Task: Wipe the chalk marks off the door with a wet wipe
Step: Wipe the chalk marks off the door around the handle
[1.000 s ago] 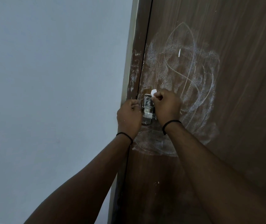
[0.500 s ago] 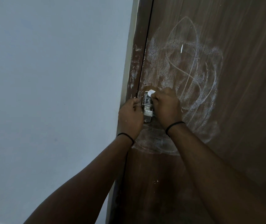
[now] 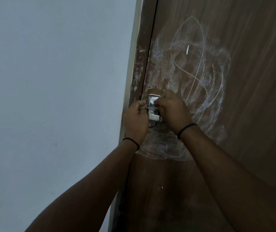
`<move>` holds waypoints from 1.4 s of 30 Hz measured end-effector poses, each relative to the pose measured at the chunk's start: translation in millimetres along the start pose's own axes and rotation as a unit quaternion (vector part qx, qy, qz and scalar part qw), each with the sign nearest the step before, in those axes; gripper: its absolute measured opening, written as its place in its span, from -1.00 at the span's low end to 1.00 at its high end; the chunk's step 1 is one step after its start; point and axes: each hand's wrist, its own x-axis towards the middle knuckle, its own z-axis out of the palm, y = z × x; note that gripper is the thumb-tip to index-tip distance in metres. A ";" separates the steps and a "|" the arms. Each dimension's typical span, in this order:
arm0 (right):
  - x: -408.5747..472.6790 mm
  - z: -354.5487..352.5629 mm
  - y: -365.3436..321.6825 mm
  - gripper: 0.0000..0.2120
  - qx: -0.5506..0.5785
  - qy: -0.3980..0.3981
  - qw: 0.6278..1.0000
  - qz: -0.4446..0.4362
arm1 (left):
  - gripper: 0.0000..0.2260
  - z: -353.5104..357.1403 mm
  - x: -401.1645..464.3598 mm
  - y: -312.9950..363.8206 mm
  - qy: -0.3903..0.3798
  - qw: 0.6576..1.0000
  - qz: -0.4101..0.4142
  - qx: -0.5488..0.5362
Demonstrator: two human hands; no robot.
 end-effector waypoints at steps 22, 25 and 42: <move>14.5 -3.3 -6.4 -0.90 -0.005 -0.095 0.992 -0.084 | -0.73 2.6 -1.1 -5.3 0.002 0.991 -0.067 -0.114; 17.4 -6.7 -3.7 -0.91 -0.038 -0.111 0.988 -0.097 | -0.71 3.7 -3.9 -5.0 0.004 0.992 -0.064 -0.107; 10.4 -0.3 -0.5 -0.93 0.144 0.003 0.989 0.031 | -0.75 0.2 5.7 -20.8 0.008 0.992 0.098 0.080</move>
